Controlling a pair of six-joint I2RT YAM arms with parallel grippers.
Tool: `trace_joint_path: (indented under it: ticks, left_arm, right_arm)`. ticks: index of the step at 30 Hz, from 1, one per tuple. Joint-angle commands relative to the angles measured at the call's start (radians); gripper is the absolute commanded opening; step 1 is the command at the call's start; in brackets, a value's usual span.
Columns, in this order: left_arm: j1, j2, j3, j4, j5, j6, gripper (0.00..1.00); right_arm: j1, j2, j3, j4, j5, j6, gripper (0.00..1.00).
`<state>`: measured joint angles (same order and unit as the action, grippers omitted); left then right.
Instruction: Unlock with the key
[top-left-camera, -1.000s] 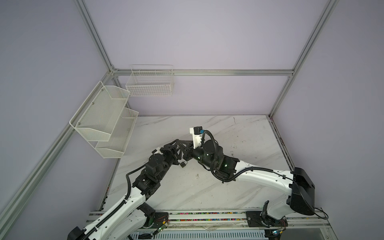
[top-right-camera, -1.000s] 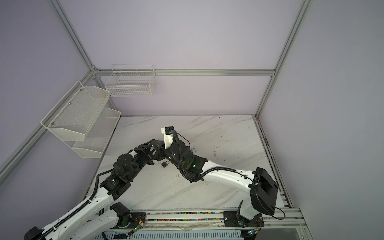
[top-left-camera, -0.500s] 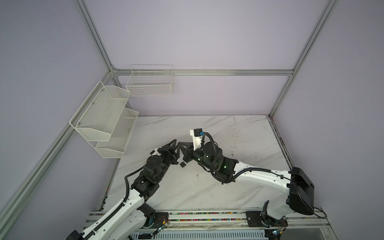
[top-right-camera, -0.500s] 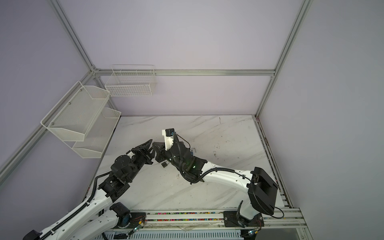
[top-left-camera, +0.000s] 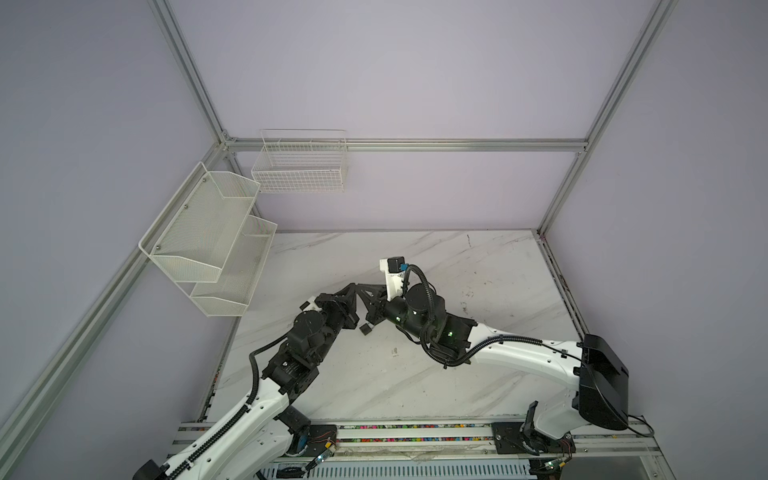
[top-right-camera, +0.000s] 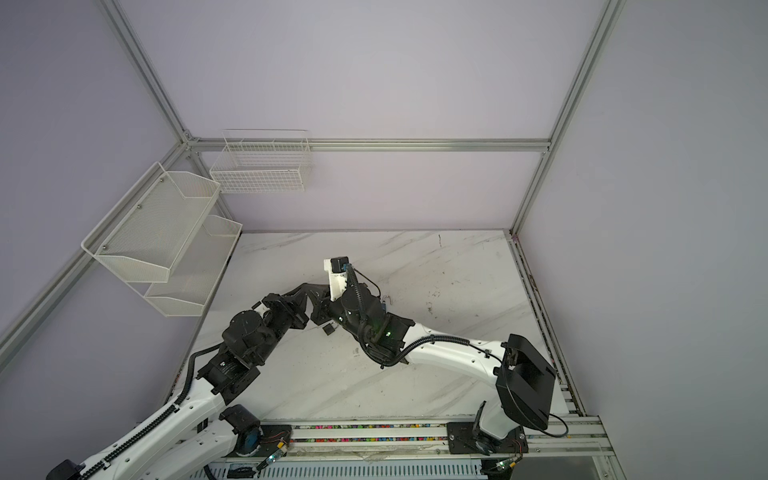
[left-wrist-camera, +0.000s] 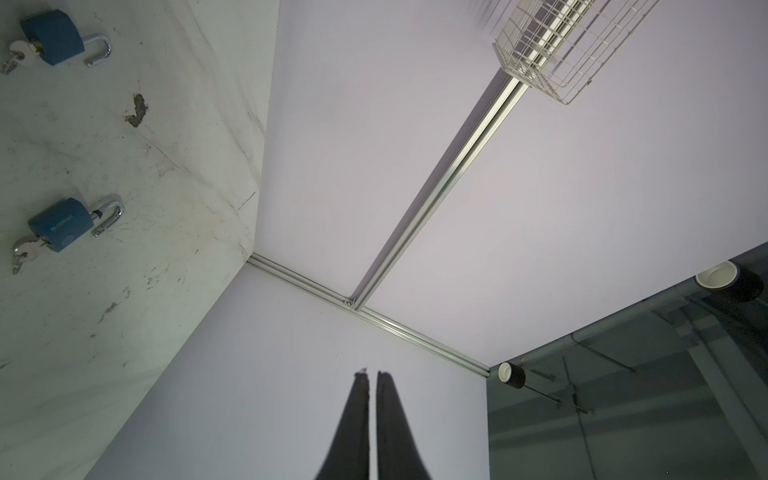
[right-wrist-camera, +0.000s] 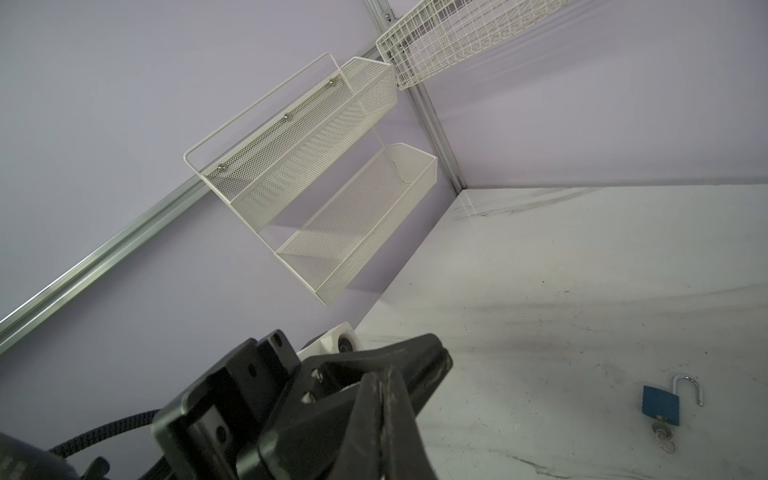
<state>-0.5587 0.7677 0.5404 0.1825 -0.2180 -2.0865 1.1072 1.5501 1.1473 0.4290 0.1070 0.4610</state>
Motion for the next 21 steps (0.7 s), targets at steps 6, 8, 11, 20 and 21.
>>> trace_joint_path:
  ticks: [6,8,11,20,21]
  left_arm:
    - [-0.004,-0.019,-0.019,0.033,-0.021,0.048,0.0]
    - [-0.004,-0.017,-0.004,0.035,-0.03,0.101,0.0]
    - [-0.004,-0.005,0.025,0.043,-0.023,0.233,0.0]
    - [-0.003,0.033,0.219,-0.157,0.107,1.08,0.0]
    - [-0.004,0.034,0.223,-0.153,0.126,1.161,0.0]
  right_arm:
    - [0.006,-0.055,-0.008,0.002,-0.002,-0.018,0.0]
    - [0.006,-0.076,-0.01,-0.021,0.001,-0.019,0.06]
    - [0.004,-0.131,-0.037,-0.056,-0.014,0.016,0.33]
    - [-0.135,-0.33,-0.201,-0.127,-0.373,0.153,0.65]
    - [-0.158,-0.343,-0.218,-0.125,-0.423,0.162,0.66]
